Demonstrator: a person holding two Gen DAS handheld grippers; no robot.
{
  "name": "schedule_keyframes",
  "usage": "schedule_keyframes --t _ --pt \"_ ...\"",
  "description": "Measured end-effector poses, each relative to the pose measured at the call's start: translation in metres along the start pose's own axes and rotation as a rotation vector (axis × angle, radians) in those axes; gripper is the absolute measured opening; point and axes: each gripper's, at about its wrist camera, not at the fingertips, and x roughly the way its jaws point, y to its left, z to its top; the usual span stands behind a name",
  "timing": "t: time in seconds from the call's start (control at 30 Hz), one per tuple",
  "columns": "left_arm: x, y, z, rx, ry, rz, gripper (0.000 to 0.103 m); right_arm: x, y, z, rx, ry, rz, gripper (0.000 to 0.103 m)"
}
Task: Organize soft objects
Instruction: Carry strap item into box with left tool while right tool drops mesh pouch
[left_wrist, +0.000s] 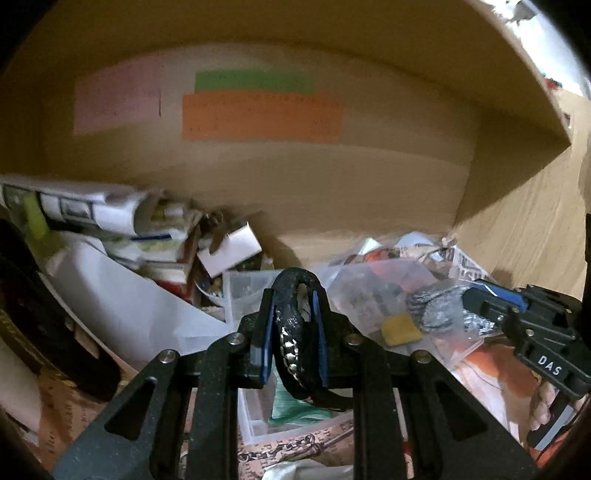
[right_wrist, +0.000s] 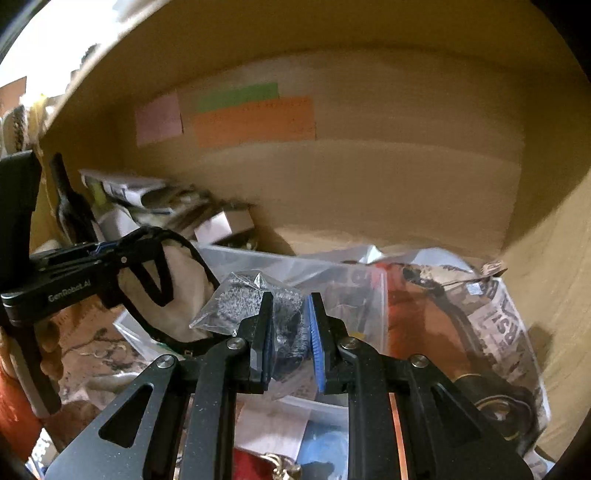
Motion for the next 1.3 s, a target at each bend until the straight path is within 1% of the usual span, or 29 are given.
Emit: schedule_keyframes --t 0.17,0.3,0.5,0.63,0.7,0.77,0.8,0.87,0.93,1.0,1.1,1.17,1.2,1.3 --pt "0.021 -0.005 -0.01 0.013 0.046 -0.005 0.019 0.025 0.0 -0.007 -0.019 0.068 -0.007 0.016" --pt "0.034 -0.011 -0.018 0.05 0.085 0.003 0.019 0.041 0.0 -0.012 -0.037 0.114 -0.018 0.016" --pt "0.039 -0.015 -0.024 0.101 0.141 0.011 0.02 0.053 0.002 -0.017 -0.059 0.166 -0.011 0.016" --pt "0.036 -0.012 -0.026 0.102 0.161 0.0 0.024 0.052 0.001 -0.017 -0.047 0.178 0.003 0.018" --pt "0.034 -0.01 -0.025 0.096 0.169 -0.013 0.026 0.047 -0.001 -0.015 -0.034 0.176 0.017 0.024" --pt "0.031 -0.009 -0.025 0.095 0.172 -0.021 0.029 0.041 -0.001 -0.013 -0.029 0.163 0.023 0.036" --pt "0.029 -0.009 -0.025 0.095 0.171 -0.026 0.03 0.038 -0.001 -0.013 -0.029 0.155 0.022 0.039" --pt "0.022 -0.009 -0.025 0.093 0.165 -0.041 0.039 0.028 0.001 -0.011 -0.031 0.137 0.024 0.05" --pt "0.011 -0.008 -0.025 0.089 0.15 -0.056 0.045 0.019 0.002 -0.009 -0.032 0.118 0.029 0.056" --pt "-0.001 -0.009 -0.024 0.092 0.129 -0.066 0.049 0.005 0.004 -0.007 -0.035 0.089 0.03 0.059" --pt "-0.02 -0.009 -0.023 0.097 0.091 -0.071 0.059 -0.012 0.007 -0.005 -0.043 0.053 0.032 0.064" --pt "-0.033 -0.009 -0.023 0.099 0.065 -0.07 0.067 -0.027 0.009 -0.005 -0.044 0.015 0.03 0.074" --pt "-0.042 -0.009 -0.024 0.101 0.048 -0.069 0.068 -0.033 0.01 -0.005 -0.044 -0.001 0.034 0.075" --pt "-0.061 -0.009 -0.027 0.106 0.017 -0.07 0.079 -0.051 0.013 -0.006 -0.046 -0.041 0.048 0.078"
